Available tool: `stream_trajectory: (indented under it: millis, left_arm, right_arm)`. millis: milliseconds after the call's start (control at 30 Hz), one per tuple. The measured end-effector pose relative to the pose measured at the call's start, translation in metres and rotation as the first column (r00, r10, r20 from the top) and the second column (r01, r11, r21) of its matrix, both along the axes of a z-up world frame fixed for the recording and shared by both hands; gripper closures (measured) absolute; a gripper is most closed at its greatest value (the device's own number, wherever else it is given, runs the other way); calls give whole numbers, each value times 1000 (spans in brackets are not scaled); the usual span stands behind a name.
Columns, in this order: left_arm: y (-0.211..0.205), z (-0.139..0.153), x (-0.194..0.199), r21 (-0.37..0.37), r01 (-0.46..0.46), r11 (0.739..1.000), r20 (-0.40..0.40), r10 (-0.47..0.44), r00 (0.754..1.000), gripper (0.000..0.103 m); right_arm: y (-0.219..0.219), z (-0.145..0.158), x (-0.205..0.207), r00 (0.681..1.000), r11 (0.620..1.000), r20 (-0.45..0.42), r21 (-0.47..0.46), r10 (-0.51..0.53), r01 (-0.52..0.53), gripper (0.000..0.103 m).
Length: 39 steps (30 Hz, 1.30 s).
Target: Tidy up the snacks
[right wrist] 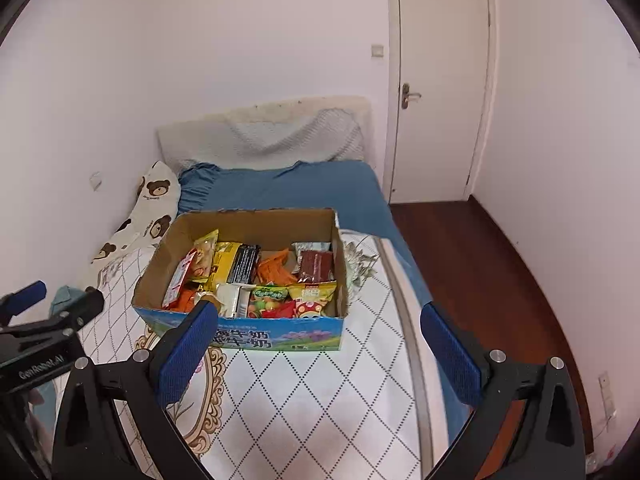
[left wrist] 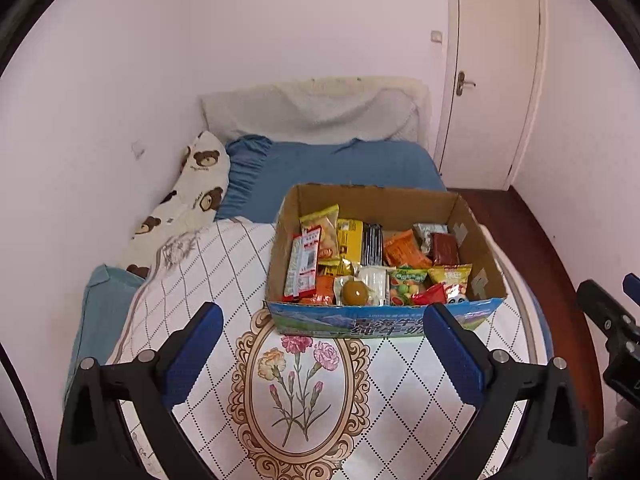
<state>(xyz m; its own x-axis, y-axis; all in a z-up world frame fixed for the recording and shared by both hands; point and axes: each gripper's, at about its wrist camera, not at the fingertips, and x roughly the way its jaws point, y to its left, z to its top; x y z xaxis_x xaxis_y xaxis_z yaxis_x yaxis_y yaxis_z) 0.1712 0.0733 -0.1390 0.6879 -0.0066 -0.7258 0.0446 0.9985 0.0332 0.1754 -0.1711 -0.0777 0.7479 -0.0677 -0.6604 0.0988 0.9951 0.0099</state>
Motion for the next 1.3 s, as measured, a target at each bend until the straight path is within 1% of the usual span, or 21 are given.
stream_trajectory:
  millis: [67,200,367,633,1300]
  left_arm:
    - [-3,-6,5,-1,1,1000,-10,-1,1000,0]
    - [-8,-13,13,10,1,1000,-19,-1,1000,0]
    - [-11,-16,16,17,7,1000,-26,-7,1000,0]
    - [-12,-14,17,14,9,1000,-17,-9,1000,0]
    - [-14,-6,14,13,12,1000,0,-12,1000,0]
  right_arm:
    - [-1,-8,10,1000,1000,-16,5,-2,2,0]
    - [2,-22,26,999,1000,-40,-13,-2,1,0]
    - [3,-33,37,998,1000,-61,-19,-4,3,0]
    - [4,-36,43,998,1000,-70,-10,-1,0,0]
    - [0,-32,37,998,1000,-58,1,2,-2,0]
